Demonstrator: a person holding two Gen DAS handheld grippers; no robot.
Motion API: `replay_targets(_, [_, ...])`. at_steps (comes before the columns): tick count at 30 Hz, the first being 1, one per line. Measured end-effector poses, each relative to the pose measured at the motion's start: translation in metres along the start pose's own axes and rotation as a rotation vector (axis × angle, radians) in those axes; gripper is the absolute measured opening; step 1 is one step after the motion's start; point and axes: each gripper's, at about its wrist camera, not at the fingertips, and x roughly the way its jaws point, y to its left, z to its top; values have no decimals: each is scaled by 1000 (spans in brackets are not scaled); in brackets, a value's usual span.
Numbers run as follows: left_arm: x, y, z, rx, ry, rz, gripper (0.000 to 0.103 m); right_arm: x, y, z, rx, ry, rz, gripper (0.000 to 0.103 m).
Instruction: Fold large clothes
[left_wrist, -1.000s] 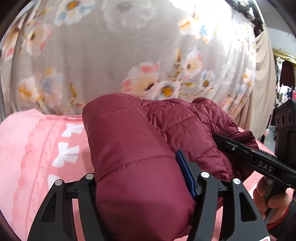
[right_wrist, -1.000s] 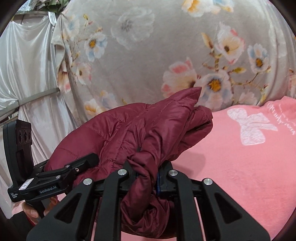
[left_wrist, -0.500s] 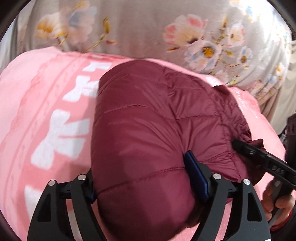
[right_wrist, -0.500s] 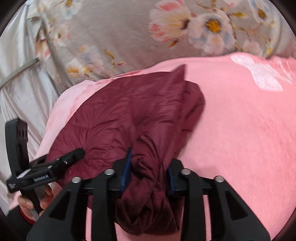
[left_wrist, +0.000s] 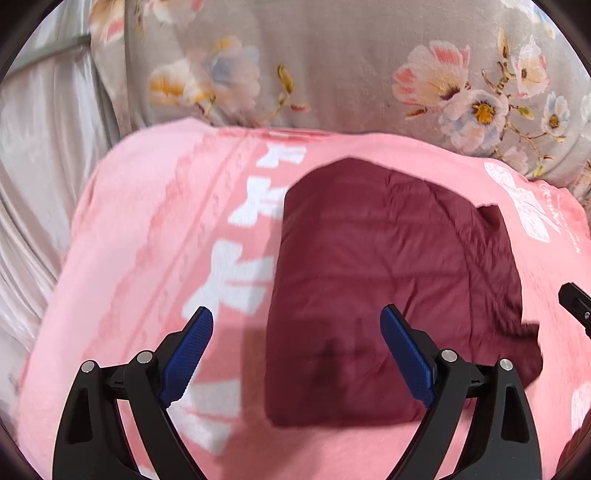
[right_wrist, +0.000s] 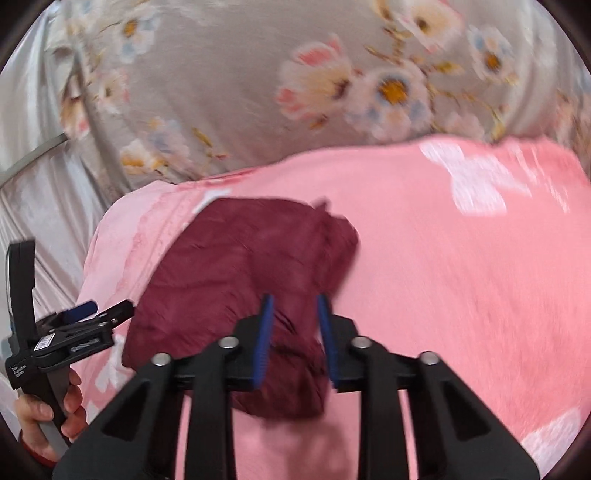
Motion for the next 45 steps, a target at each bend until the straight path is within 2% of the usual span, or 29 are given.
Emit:
replay_targets(4, [22, -17, 14, -20, 37, 17, 89, 31, 24, 13, -53, 15, -35, 21])
replay_targets(8, [52, -27, 18, -39, 88, 36, 88, 66, 26, 8, -67, 67, -89, 21])
replay_targets(11, [72, -27, 11, -69, 120, 23, 88, 87, 18, -2, -56, 111, -100, 20])
replay_targets(15, [83, -28, 5, -76, 99, 35, 92, 103, 8, -17, -42, 130, -94, 18])
replay_targets(21, [88, -37, -4, -31, 40, 77, 95, 109, 8, -29, -67, 101, -97, 19])
replay_targets(30, [94, -39, -14, -37, -15, 81, 96, 112, 7, -30, -69, 98, -98, 19])
replay_targets(45, [94, -41, -16, -38, -32, 85, 97, 112, 8, -32, -68, 92, -102, 20])
